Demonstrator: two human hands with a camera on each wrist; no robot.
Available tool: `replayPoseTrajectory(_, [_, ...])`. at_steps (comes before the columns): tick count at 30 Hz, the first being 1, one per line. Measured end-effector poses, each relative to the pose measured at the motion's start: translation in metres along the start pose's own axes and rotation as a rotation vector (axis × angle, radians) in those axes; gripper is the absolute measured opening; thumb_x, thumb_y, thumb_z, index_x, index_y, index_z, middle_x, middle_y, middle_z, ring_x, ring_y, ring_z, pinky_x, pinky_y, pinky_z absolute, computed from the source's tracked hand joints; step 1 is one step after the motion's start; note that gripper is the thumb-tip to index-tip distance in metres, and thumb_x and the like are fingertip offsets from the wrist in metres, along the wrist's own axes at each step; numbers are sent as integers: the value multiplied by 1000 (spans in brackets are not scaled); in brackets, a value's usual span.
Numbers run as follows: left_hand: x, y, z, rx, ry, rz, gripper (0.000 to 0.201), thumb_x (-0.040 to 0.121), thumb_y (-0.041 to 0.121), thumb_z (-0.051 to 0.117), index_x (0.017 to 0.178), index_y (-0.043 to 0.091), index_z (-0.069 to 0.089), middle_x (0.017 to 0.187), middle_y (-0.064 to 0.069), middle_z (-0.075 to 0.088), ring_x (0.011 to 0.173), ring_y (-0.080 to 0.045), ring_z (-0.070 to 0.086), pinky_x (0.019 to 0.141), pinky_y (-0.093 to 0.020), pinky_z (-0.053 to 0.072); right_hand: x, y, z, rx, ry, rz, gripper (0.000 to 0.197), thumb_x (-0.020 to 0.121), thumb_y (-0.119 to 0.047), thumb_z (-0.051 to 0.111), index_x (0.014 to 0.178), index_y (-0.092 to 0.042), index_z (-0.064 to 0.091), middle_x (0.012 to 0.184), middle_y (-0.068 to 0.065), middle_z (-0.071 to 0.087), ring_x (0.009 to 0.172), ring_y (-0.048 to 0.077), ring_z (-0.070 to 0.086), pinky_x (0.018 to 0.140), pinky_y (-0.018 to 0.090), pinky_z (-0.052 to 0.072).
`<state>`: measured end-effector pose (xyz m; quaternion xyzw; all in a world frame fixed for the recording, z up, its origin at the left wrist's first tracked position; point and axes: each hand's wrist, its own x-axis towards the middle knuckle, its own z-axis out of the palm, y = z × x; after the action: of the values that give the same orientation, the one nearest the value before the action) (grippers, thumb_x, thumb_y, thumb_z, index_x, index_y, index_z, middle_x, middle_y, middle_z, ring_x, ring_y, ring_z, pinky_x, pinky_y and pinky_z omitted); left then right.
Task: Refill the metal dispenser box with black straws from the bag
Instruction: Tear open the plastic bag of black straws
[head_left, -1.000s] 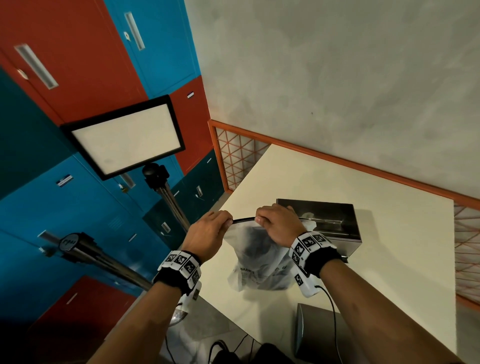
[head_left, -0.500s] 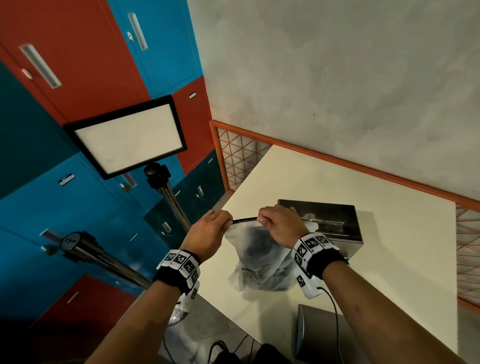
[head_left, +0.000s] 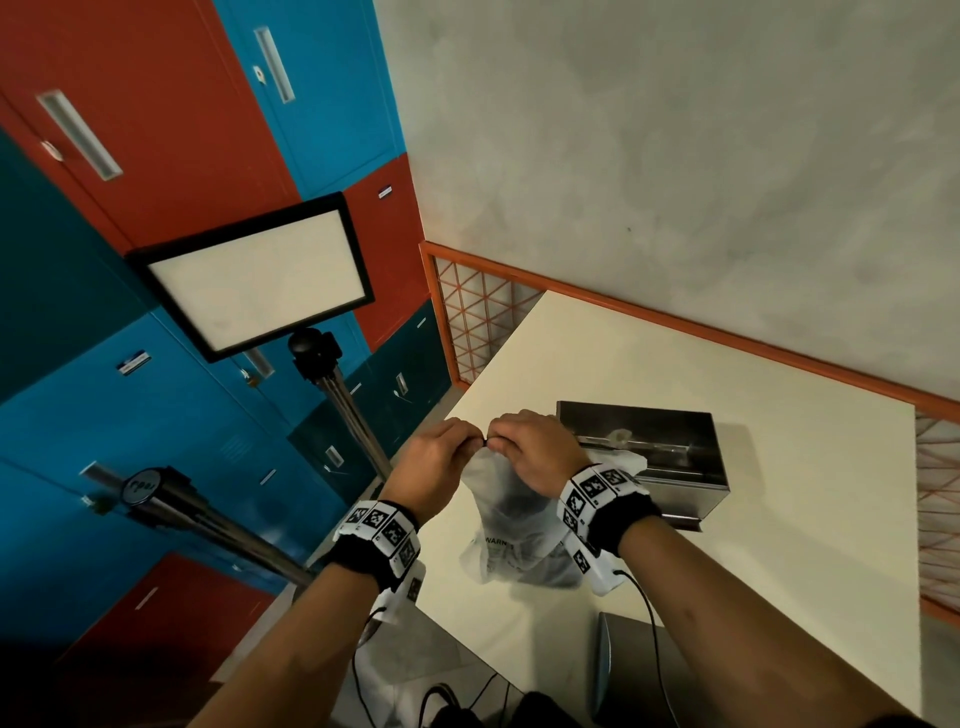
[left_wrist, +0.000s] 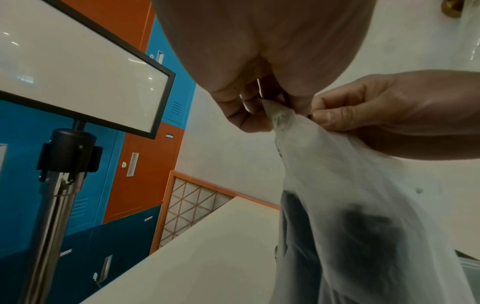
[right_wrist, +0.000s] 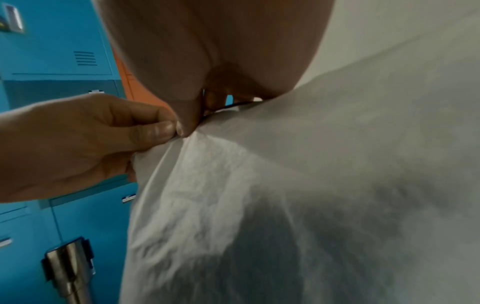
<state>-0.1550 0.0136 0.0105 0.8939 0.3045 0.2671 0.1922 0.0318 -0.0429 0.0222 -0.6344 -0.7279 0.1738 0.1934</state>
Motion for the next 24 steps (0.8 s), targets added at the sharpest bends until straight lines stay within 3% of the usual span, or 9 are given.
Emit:
replayPoseTrajectory(10, [4,-1,-5,3,-56,-14,15,99,15,58,94,8,70,89,-3,66,80,-21,60,71,-40,53,-4,6,4,47,69,-19,17,99,-31,48,88,-22,57,87,-6,64,82,18,52,72,37,44])
replayPoseTrajectory(18, [3,-8,-7,4,-80,-60,13,101,10,57,96,12,68,91,9,56,77,-11,52,69,-30,50,-6,8,2,70,93,7,17,99,-27,48,87,-21,58,85,-6,64,79,18,54,69,34,43])
replayPoseTrajectory(24, [1,-8,-9,-18,-62,-101,13,98,4,61,91,9,70,87,4,58,70,-10,54,64,-21,48,-6,7,1,53,73,12,18,100,-28,47,88,-21,57,85,-5,64,79,20,55,70,36,46])
